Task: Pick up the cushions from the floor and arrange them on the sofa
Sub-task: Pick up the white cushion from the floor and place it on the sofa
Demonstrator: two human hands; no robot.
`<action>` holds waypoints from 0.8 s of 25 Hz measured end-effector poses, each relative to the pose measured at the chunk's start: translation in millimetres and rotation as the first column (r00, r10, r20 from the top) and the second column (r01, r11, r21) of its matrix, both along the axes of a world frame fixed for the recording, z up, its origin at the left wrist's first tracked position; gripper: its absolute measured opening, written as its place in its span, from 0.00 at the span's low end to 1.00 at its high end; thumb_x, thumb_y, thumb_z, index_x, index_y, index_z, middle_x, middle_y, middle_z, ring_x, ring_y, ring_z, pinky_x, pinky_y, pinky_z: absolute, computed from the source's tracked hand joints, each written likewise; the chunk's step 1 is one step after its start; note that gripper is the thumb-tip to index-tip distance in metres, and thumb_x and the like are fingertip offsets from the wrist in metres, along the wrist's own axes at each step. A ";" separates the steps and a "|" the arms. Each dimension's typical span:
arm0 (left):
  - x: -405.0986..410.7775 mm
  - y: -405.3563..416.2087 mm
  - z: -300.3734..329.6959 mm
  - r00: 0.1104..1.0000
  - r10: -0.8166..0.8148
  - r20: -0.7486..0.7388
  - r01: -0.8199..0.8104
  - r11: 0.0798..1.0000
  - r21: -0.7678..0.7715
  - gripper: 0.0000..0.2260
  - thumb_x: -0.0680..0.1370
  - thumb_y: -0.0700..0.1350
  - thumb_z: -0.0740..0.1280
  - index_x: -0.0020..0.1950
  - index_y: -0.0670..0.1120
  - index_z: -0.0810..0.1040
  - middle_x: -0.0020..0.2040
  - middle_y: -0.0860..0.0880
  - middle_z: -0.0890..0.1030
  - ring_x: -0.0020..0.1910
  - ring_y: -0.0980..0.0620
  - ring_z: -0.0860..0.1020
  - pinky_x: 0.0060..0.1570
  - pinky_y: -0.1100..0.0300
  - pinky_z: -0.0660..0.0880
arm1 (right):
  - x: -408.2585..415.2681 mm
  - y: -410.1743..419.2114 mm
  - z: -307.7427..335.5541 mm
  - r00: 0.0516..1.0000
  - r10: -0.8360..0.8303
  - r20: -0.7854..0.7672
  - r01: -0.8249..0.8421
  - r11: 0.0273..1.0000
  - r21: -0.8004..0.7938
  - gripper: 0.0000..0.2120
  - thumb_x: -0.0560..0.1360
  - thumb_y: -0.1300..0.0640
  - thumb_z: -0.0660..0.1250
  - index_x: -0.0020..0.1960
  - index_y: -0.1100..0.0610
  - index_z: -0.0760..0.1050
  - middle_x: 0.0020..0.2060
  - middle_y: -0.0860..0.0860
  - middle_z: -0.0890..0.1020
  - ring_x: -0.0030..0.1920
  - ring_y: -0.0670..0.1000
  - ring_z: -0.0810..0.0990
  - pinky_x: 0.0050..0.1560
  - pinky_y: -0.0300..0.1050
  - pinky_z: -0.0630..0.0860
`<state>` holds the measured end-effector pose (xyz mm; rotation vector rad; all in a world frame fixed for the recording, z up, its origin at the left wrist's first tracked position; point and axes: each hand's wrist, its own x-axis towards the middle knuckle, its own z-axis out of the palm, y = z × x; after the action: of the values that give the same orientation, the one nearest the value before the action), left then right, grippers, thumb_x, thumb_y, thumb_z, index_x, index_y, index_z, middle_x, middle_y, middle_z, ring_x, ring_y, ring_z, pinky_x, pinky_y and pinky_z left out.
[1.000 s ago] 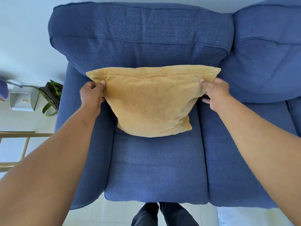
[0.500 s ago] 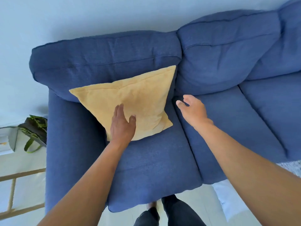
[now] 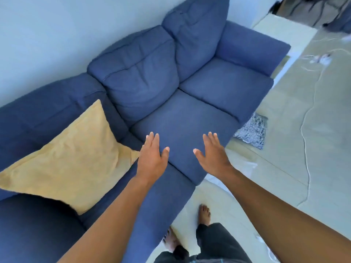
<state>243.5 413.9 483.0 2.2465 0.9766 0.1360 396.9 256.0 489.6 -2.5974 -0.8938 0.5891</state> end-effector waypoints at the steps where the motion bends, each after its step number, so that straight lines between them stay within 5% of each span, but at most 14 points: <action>1: 18.3 -15.8 0.5 0.998 -0.065 -0.006 0.065 0.998 0.009 0.30 0.86 0.52 0.61 0.84 0.41 0.57 0.87 0.43 0.55 0.86 0.45 0.51 0.83 0.48 0.54 | 9.2 -27.8 0.3 0.998 -0.058 -0.001 0.058 0.998 0.004 0.35 0.84 0.45 0.60 0.84 0.61 0.54 0.85 0.59 0.52 0.85 0.57 0.45 0.80 0.60 0.56; 10: 163.4 -180.7 -29.8 0.865 -0.452 -0.217 0.444 0.892 -0.086 0.31 0.86 0.54 0.59 0.86 0.44 0.55 0.87 0.45 0.53 0.86 0.47 0.53 0.79 0.49 0.58 | 78.5 -251.6 -34.8 0.885 -0.453 -0.109 0.449 0.891 -0.064 0.34 0.85 0.44 0.58 0.84 0.59 0.53 0.85 0.58 0.50 0.85 0.57 0.45 0.79 0.59 0.54; 20: 274.4 -263.3 -84.3 0.781 -0.476 -0.405 0.424 0.880 -0.215 0.31 0.86 0.55 0.59 0.86 0.45 0.54 0.87 0.45 0.52 0.85 0.45 0.54 0.80 0.46 0.60 | 178.3 -328.9 -95.5 0.798 -0.524 -0.299 0.499 0.852 -0.162 0.35 0.85 0.44 0.59 0.84 0.60 0.51 0.85 0.60 0.50 0.85 0.58 0.47 0.81 0.57 0.54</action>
<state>517.9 150.6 398.8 2.3829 0.6059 -0.6667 575.2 -73.0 394.1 -2.5291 -0.0432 0.8701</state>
